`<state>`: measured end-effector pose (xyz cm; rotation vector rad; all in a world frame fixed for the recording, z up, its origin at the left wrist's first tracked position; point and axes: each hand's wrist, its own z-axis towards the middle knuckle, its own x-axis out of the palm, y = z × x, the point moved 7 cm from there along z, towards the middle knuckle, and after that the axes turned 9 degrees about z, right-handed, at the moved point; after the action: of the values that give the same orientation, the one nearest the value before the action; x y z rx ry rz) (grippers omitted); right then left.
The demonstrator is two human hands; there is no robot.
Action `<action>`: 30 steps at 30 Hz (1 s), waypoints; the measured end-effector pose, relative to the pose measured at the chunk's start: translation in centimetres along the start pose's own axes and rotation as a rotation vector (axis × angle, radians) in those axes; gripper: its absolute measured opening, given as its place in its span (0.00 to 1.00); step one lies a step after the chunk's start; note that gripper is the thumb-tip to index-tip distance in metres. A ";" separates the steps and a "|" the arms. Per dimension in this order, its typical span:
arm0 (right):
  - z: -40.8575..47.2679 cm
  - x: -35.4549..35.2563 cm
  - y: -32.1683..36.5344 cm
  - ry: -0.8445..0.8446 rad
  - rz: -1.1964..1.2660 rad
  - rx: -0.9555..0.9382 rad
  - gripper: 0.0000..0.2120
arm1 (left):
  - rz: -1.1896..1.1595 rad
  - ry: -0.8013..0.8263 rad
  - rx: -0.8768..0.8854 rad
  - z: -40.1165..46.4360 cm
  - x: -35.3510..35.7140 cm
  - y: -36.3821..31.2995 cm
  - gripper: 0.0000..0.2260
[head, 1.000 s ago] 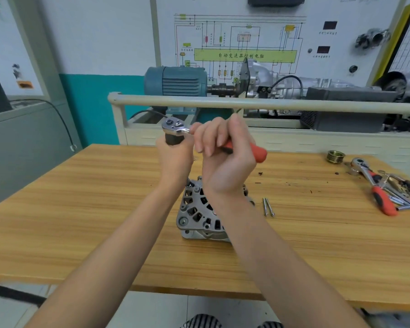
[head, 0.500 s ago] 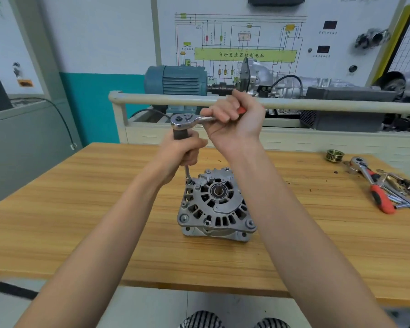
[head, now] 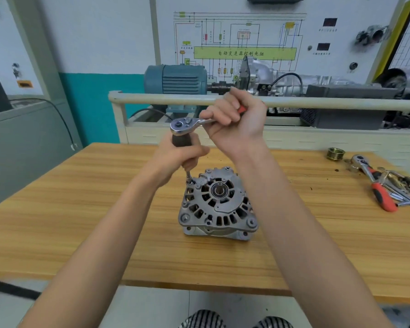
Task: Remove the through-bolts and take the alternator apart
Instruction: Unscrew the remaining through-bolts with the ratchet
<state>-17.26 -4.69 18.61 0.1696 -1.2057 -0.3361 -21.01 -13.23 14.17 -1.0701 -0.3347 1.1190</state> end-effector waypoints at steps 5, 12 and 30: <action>0.6 -0.2 -0.1 -0.065 0.031 -0.004 0.25 | -0.132 0.041 -0.055 0.4 0.5 0.4 0.17; -4.8 0.1 -1.5 0.233 -0.203 -0.553 0.16 | -0.172 -0.562 -0.046 -0.8 -0.9 1.1 0.08; -2.2 -0.9 -0.3 0.079 0.016 -0.286 0.24 | -0.155 -0.118 -0.013 0.2 0.3 0.6 0.12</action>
<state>-15.54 -4.78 16.97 -0.0737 -1.0682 -0.4794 -21.36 -12.86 13.73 -0.9743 -0.5113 1.0440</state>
